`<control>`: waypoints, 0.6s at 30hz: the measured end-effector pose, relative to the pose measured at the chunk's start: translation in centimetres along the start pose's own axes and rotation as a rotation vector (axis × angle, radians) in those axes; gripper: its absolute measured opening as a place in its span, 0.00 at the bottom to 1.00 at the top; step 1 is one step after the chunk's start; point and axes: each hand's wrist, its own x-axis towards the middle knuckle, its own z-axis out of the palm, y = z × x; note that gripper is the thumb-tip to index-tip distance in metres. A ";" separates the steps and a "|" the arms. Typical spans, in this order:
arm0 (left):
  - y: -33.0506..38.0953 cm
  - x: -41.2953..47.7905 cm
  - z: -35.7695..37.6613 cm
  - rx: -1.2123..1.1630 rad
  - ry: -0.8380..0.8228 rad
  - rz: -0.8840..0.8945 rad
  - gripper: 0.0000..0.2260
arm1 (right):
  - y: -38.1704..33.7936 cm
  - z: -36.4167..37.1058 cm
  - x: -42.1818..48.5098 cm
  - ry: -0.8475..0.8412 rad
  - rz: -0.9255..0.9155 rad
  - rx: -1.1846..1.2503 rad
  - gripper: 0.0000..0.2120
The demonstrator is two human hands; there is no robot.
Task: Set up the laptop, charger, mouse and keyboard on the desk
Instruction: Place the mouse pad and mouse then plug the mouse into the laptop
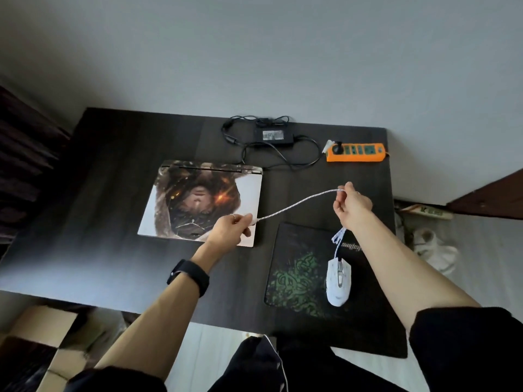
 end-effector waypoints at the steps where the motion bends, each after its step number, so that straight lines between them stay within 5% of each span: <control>1: 0.5 0.4 0.1 -0.041 0.034 -0.002 0.14 | -0.7 0.3 0.4 -0.063 0.027 -0.022 0.10; 7: 2.9 2.4 1.3 -0.046 0.082 0.014 0.12 | -0.9 1.3 1.0 -0.424 0.223 -0.469 0.25; 11: 3.8 2.8 3.2 0.041 0.046 0.015 0.13 | 3.3 0.8 -0.9 -0.573 0.322 -0.625 0.23; 18: 3.7 2.5 6.2 0.031 0.027 0.074 0.11 | 8.1 0.3 -2.5 -0.519 0.431 -0.261 0.05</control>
